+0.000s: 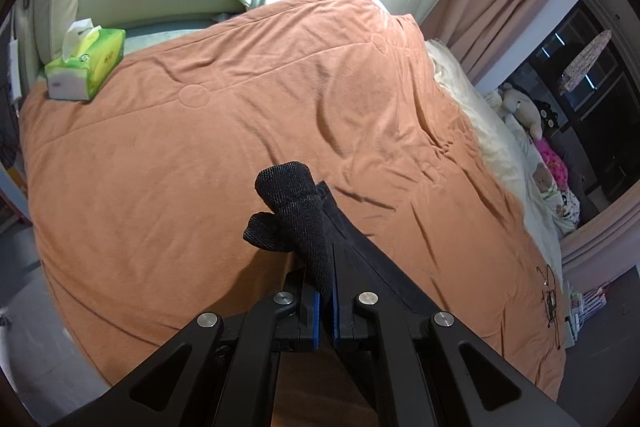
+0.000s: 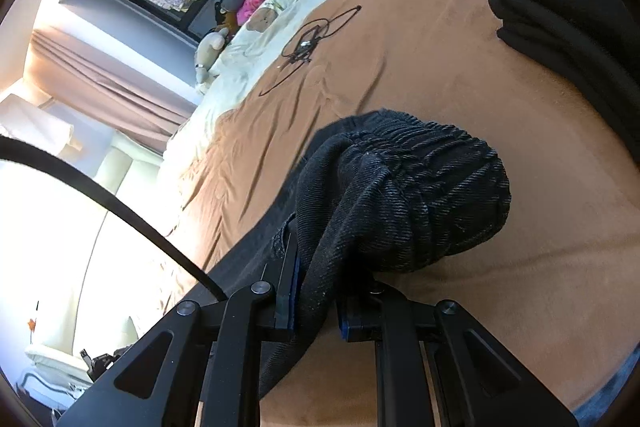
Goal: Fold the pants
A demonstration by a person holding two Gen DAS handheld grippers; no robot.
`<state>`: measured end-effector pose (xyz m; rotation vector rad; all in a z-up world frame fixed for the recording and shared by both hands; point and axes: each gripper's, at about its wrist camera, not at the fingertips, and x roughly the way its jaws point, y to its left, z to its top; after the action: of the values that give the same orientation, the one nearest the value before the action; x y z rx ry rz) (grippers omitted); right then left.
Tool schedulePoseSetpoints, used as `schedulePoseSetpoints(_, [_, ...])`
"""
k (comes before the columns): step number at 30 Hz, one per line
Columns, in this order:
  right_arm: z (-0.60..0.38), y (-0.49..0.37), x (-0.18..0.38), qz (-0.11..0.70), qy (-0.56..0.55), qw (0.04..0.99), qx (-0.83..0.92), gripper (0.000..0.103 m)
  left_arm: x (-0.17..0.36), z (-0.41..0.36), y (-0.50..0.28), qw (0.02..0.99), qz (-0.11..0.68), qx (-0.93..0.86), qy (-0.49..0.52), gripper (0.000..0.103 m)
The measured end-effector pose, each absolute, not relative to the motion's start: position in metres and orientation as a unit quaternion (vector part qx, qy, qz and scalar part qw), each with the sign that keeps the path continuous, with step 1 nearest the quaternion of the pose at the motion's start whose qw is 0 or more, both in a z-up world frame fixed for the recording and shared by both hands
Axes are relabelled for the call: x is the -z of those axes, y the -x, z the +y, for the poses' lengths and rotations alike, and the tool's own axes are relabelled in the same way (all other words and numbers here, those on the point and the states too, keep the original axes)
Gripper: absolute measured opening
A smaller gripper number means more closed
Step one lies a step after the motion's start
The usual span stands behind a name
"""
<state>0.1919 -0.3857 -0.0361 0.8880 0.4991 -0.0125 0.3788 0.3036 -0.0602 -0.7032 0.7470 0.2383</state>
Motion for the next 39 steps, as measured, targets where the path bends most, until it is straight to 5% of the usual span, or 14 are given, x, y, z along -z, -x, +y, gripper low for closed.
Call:
schedulePoseSetpoints(20, [-0.386, -0.210, 0.098, 0.269, -0.427, 0.862, 0.034, 0.011, 0.181, 0.317, -0.366, 0.827, 0.412, -0.143, 0.354, 0.005])
schedulePoseSetpoints(22, [-0.382, -0.205, 0.100, 0.266, -0.429, 0.863, 0.026, 0.013, 0.186, 0.317, -0.356, 0.822, 0.411, -0.137, 0.369, 0.014])
schedulePoseSetpoints(25, [-0.381, -0.199, 0.102, 0.262, -0.447, 0.856, 0.003, 0.030, 0.195, 0.314, -0.344, 0.817, 0.407, -0.112, 0.393, 0.038])
schedulePoseSetpoints(28, [-0.374, -0.198, 0.104, 0.253, -0.454, 0.854, -0.029, 0.064, 0.200, 0.305, -0.333, 0.816, 0.397, -0.085, 0.410, 0.039])
schedulePoseSetpoints(38, [-0.332, -0.238, 0.105, 0.288, -0.417, 0.856, -0.098, 0.065, 0.201, 0.268, -0.333, 0.820, 0.391, -0.031, 0.416, 0.039])
schedulePoseSetpoints(39, [-0.330, -0.244, 0.105, 0.294, -0.415, 0.856, -0.099, 0.064, 0.199, 0.265, -0.334, 0.825, 0.392, -0.040, 0.404, 0.029])
